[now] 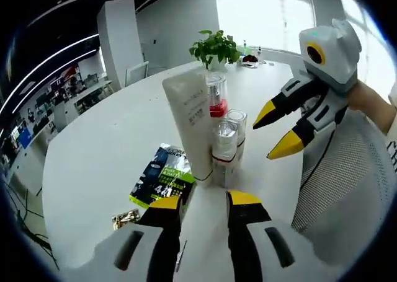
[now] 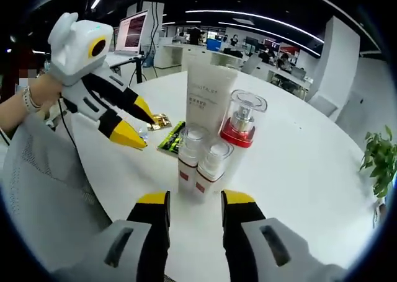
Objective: Arrange the skincare products in the storage area until every visible bottle or jar stands upright without overlapping.
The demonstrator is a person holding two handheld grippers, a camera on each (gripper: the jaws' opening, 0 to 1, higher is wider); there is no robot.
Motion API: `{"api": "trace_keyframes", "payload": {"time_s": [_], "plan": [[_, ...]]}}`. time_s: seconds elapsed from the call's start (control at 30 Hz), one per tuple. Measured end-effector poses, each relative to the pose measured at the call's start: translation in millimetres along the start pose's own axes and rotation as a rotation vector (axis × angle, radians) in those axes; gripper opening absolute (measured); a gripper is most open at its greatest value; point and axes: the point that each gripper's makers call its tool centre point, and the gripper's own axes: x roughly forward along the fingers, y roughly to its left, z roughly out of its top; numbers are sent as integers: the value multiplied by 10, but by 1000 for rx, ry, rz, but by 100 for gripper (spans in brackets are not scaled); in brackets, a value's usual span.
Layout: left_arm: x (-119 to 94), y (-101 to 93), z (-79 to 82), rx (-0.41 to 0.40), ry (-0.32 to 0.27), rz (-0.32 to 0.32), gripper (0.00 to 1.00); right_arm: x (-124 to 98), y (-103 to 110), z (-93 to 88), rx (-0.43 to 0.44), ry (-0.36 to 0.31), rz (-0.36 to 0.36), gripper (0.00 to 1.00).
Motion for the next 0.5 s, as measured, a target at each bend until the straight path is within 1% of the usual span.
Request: {"api": "trace_keyframes", "payload": {"time_s": [0.07, 0.2, 0.27, 0.33, 0.4, 0.5], "plan": [[-51, 20, -23, -20, 5, 0, 34, -22, 12, 22, -1, -5, 2, 36], [-167, 46, -18, -44, -6, 15, 37, -67, 45, 67, -7, -9, 6, 41], [-219, 50, -33, -51, -3, 9, 41, -89, 63, 87, -9, -12, 10, 44], [-287, 20, -71, -44, 23, 6, 45, -119, 94, 96, -16, -10, 15, 44], [-352, 18, -80, -22, 26, 22, 48, -146, 111, 115, -18, -14, 17, 46], [-428, 19, -77, -32, 20, 28, 52, -173, 131, 127, -27, -13, 19, 50]]}}
